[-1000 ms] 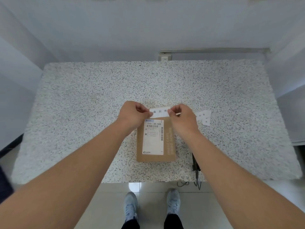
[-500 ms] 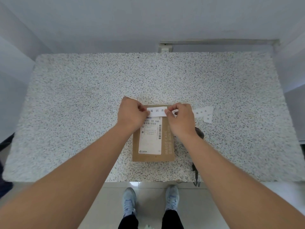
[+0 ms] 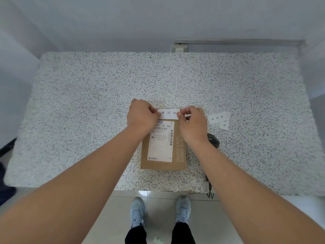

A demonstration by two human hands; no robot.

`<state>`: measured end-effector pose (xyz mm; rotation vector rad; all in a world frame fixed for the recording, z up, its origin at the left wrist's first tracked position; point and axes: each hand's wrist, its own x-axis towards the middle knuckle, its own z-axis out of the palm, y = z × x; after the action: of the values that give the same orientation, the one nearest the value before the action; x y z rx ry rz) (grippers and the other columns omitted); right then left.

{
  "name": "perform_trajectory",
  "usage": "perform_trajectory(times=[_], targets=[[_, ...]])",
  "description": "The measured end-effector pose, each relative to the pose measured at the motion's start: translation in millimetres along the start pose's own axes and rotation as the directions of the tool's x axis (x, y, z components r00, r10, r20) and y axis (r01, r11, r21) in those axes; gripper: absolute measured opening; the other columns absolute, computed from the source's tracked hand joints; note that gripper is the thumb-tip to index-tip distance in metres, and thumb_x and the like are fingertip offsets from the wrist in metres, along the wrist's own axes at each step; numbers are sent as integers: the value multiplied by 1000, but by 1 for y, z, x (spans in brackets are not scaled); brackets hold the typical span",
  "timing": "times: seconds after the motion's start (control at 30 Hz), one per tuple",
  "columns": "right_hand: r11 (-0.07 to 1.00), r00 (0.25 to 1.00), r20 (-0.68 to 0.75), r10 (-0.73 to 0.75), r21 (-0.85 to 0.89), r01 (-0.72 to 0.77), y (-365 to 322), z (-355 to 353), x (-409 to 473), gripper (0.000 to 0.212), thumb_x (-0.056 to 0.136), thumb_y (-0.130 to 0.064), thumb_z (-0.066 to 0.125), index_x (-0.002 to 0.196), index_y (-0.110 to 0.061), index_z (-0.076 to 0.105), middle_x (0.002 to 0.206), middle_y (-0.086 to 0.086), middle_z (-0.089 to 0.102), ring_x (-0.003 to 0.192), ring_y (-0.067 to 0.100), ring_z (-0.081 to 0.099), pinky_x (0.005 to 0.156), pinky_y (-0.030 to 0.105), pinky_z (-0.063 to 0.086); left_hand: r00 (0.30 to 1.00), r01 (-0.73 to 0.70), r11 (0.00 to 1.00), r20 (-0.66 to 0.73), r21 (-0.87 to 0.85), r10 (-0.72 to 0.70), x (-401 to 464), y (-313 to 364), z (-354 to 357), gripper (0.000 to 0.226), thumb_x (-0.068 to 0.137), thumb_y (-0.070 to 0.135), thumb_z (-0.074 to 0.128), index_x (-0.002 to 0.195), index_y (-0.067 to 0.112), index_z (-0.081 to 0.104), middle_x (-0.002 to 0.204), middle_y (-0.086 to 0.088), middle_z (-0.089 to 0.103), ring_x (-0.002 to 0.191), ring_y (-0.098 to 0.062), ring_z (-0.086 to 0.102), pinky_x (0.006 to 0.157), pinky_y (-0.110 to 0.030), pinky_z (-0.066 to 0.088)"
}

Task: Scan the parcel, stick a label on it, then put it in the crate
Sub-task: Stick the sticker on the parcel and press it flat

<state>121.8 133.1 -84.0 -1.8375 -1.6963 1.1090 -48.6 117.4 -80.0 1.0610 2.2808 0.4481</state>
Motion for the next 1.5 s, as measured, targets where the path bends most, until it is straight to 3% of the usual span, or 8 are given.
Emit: perform_trajectory(times=[0.2, 0.4, 0.7, 0.9, 1.07, 1.23, 1.37, 1.5], targets=[[1000, 1000, -8, -9, -9, 9, 3, 4, -3, 5, 101, -29, 64, 99, -26, 61, 114, -4, 53, 92, 9, 54, 65, 9, 30, 1000, 4, 1000, -20, 13, -4, -1, -1, 3, 20, 84, 34, 82, 72, 29, 67, 110, -6, 68, 82, -20, 69, 72, -38, 59], [1000, 999, -36, -16, 1, 16, 6, 7, -2, 5, 102, -29, 64, 101, -24, 63, 113, -4, 54, 89, 6, 53, 65, 11, 32, 1000, 1, 1000, -26, 22, -1, -2, -1, 5, 25, 84, 35, 81, 67, 29, 64, 109, -5, 69, 82, -19, 68, 65, -32, 51], [999, 997, -71, -15, -39, 13, 6, 11, -1, 7, 101, -31, 64, 101, -24, 63, 113, -3, 54, 88, 14, 59, 61, 14, 33, 999, -4, 1000, -54, 28, 6, -6, -1, 7, 20, 85, 35, 78, 71, 29, 67, 107, -4, 70, 78, -17, 68, 52, -24, 38], [999, 990, -134, -33, -14, 32, 7, 14, -3, 11, 98, -33, 68, 103, -25, 62, 109, -5, 57, 86, 15, 62, 63, 19, 39, 995, -2, 1000, -96, -16, 0, -13, 1, 4, 25, 83, 31, 82, 68, 27, 62, 98, -3, 72, 79, -16, 68, 56, -24, 44], [996, 985, -172, 11, 93, 5, 8, 15, -5, 32, 94, -36, 71, 117, -29, 51, 101, -6, 63, 83, 13, 66, 67, 37, 57, 992, 32, 987, -119, -155, -51, -19, -6, 1, 40, 79, 34, 87, 93, 18, 53, 92, 4, 63, 77, -5, 56, 57, -22, 37], [996, 992, -109, 67, 74, -59, 5, 18, -4, 46, 91, -51, 70, 127, -27, 53, 117, -1, 58, 93, 13, 58, 73, 34, 49, 984, 121, 942, -85, -314, -154, -19, -11, 15, 79, 72, 53, 80, 131, 16, 41, 119, -7, 62, 101, -25, 66, 78, -37, 54], [995, 990, -99, 99, 38, -96, 4, 24, 2, 53, 82, -65, 72, 116, -31, 50, 113, -2, 54, 96, 19, 61, 75, 39, 56, 971, 204, 915, -47, -349, -235, -18, -12, 25, 83, 68, 64, 75, 130, 18, 44, 122, -7, 62, 98, -25, 67, 78, -39, 58], [993, 989, -92, 112, 54, -108, 4, 27, 7, 47, 84, -61, 72, 111, -29, 49, 111, -1, 52, 92, 18, 61, 70, 35, 54, 969, 209, 899, -43, -384, -243, -18, -13, 31, 74, 69, 65, 74, 123, 20, 49, 121, -5, 61, 96, -23, 69, 79, -41, 61]])
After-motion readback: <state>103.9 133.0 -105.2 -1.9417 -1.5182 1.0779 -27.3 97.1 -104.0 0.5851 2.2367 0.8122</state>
